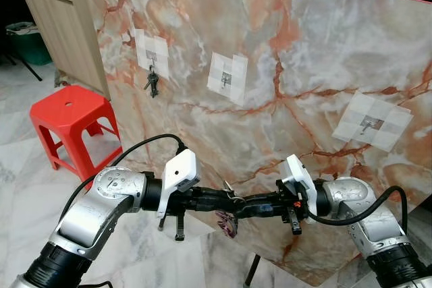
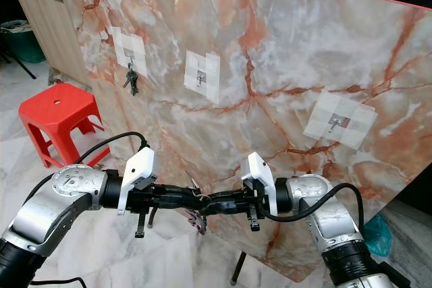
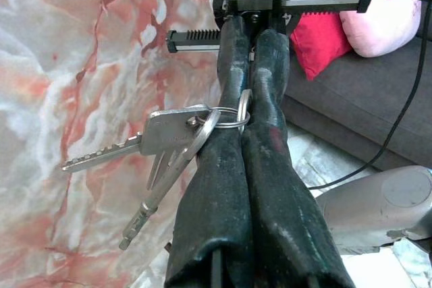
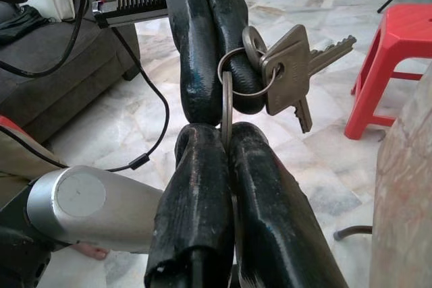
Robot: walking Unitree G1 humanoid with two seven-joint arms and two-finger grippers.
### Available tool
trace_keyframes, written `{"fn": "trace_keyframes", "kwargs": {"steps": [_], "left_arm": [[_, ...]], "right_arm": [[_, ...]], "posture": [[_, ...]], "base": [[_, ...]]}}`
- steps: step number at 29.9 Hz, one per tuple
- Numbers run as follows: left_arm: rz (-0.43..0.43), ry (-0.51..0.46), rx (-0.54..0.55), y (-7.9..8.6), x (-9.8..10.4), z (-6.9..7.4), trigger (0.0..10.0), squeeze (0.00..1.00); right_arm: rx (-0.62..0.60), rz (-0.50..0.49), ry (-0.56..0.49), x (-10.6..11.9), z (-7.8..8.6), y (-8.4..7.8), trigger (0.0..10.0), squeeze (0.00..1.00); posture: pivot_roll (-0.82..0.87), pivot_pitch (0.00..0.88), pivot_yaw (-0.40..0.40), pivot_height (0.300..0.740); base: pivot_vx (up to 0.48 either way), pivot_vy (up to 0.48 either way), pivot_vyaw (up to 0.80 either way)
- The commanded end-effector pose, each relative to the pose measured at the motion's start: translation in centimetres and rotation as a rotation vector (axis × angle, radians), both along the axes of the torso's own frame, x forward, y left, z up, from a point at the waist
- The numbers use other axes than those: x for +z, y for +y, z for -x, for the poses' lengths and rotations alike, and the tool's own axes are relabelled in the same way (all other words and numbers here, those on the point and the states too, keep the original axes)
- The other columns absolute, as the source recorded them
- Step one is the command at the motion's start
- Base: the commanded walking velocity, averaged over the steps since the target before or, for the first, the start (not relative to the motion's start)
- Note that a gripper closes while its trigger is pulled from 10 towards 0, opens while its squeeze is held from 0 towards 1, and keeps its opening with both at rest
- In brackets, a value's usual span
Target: Hang keys on a hook
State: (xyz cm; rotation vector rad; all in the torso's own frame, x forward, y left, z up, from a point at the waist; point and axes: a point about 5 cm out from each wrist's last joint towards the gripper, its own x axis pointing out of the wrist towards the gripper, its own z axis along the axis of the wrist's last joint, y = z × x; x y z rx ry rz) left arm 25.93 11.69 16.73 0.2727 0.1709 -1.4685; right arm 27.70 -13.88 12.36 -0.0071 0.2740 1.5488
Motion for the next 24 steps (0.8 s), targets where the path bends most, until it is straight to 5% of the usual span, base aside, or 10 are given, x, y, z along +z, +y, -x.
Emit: {"fn": "trace_keyframes", "kwargs": {"steps": [1,4,6,7,19,24], "left_arm": [[-0.009,-0.062,0.008,-0.1,0.8,-0.5,10.0,0.0],[-0.005,-0.065,0.019,0.0,0.8,-0.7,10.0,0.0],[0.003,-0.071,0.042,0.0,0.9,-0.9,10.0,0.72],[0.009,-0.069,0.058,0.1,0.9,-1.1,10.0,1.0],[0.046,-0.07,0.069,0.3,1.3,-1.3,10.0,1.0],[0.133,-0.039,0.108,1.6,2.2,-0.9,10.0,1.0]], "right_arm": [[0.015,0.02,-0.002,0.1,-0.1,-0.2,0.0,0.0],[0.015,0.02,-0.001,0.1,-0.1,-0.1,0.0,0.0],[0.011,0.02,-0.001,0.2,-0.1,-0.1,0.0,0.0],[0.009,0.023,-0.002,0.1,-0.2,-0.1,0.0,0.0],[0.006,0.05,-0.007,-0.1,-0.3,-0.2,0.0,0.0],[-0.056,0.073,-0.013,-0.6,-0.7,-0.7,0.0,0.0]], "posture": [[0.12,0.0,-0.083,0.74],[0.12,0.0,-0.083,0.74],[0.12,0.0,-0.082,0.74],[0.12,0.0,-0.082,0.74],[0.12,0.0,-0.087,0.74],[0.12,0.0,-0.089,0.74]], "base": [[0.0,0.0,0.0],[0.0,0.0,0.0],[0.0,0.0,0.0],[0.0,0.0,0.0],[0.0,0.0,0.0],[0.0,0.0,0.0]]}}
